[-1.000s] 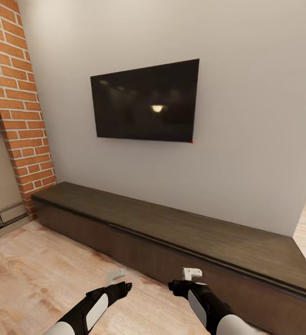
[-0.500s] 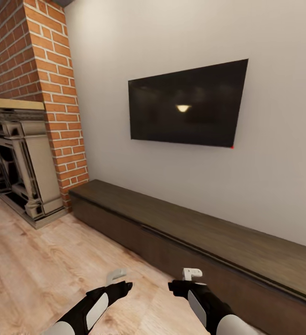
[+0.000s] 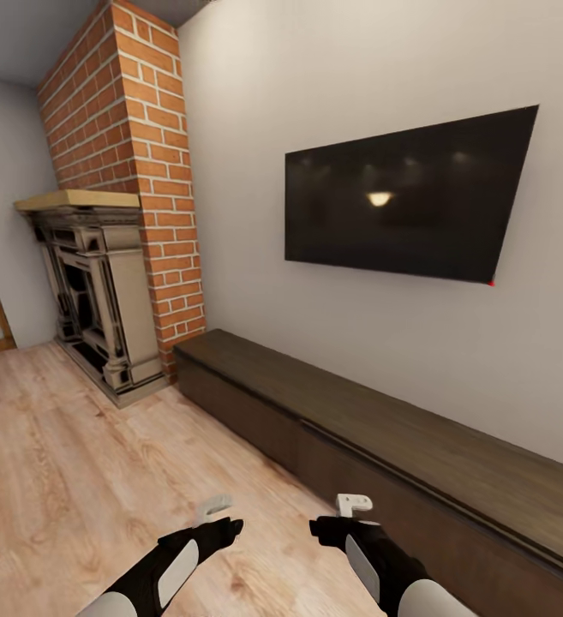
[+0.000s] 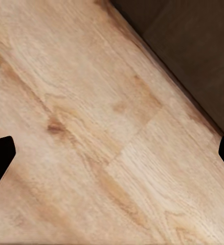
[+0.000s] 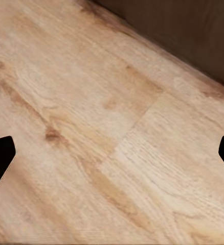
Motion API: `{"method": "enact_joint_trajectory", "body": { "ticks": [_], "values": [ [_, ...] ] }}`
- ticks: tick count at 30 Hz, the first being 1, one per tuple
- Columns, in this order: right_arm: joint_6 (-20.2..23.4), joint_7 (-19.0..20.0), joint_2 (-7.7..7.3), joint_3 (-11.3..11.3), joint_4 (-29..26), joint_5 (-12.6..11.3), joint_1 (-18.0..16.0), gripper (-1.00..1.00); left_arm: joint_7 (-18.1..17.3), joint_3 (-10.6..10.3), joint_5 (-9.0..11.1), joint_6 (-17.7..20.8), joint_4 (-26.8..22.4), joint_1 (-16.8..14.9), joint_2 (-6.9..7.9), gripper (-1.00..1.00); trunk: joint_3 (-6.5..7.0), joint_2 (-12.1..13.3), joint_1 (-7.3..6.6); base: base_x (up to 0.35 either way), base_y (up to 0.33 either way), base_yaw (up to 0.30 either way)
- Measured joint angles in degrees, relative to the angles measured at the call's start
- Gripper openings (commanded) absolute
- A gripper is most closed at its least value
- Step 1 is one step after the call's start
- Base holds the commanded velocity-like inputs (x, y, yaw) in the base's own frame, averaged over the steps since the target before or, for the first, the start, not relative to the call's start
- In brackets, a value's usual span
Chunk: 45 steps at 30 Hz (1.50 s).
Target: Place each of the two pumpkins and all three candles from the living room inside a cabinet in the living room (use any cabinet), then make sure every cabinet is closed, and position the cauldron so it is next to a table in the living room.
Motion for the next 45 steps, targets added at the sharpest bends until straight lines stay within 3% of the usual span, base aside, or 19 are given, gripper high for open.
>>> {"method": "enact_joint_trajectory", "body": {
  "ticks": [11, 16, 45],
  "values": [
    [0.0, 0.0, 0.06, 0.0, 0.1, 0.0, 0.0, 1.0, 0.0, -0.1, 0.0, -0.1, 0.0, 0.0, 0.02, 1.0, 1.68, 4.4, -2.42, 0.0, 0.001, 0.276],
    [0.0, 0.0, 0.08, 0.0, 0.1, 0.0, 0.0, 1.0, -0.1, -0.1, -0.1, -0.1, -0.1, 0.0, 0.02, 1.0, 1.55, 4.4, -2.42, 0.0, 0.0, 0.276],
    [0.0, 0.5, 0.09, 0.0, 0.1, 0.0, 0.0, 1.0, -0.2, -0.3, -0.1, -0.2, 0.0, 0.0, -0.01, 1.0, 5.85, 16.0, -8.79, 0.0, 0.0, 0.269]
  ]
}}
